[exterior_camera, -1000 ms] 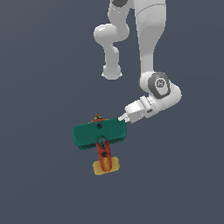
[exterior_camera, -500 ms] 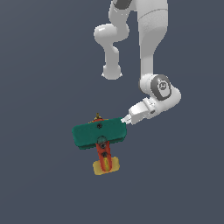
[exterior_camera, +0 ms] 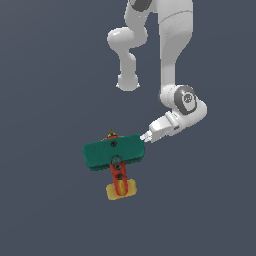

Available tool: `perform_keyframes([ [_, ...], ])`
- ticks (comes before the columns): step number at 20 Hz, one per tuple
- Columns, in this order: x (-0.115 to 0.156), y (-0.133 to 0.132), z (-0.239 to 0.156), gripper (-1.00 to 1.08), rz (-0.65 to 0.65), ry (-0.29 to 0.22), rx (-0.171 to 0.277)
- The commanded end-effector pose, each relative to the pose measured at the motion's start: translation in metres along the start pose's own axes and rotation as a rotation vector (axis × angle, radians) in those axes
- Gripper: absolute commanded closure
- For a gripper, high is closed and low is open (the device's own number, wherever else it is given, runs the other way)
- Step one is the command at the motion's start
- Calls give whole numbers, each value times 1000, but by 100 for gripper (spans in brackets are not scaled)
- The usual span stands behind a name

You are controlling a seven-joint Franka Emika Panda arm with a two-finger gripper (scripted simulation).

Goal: Pick up the object and move it to a goal position.

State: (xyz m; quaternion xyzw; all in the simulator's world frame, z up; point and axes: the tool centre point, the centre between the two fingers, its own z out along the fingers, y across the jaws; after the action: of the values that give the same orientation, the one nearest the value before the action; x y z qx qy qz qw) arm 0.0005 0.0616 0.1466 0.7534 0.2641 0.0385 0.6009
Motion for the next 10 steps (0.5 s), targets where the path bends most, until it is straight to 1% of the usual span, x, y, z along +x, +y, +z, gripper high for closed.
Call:
perform_keyframes([
  [1,0,3,-1,-20,-3,1,-8],
  [7,-2,3,1,-20,-4,-2,-29],
  [10,0,2,0,-20,-7,6,-45],
])
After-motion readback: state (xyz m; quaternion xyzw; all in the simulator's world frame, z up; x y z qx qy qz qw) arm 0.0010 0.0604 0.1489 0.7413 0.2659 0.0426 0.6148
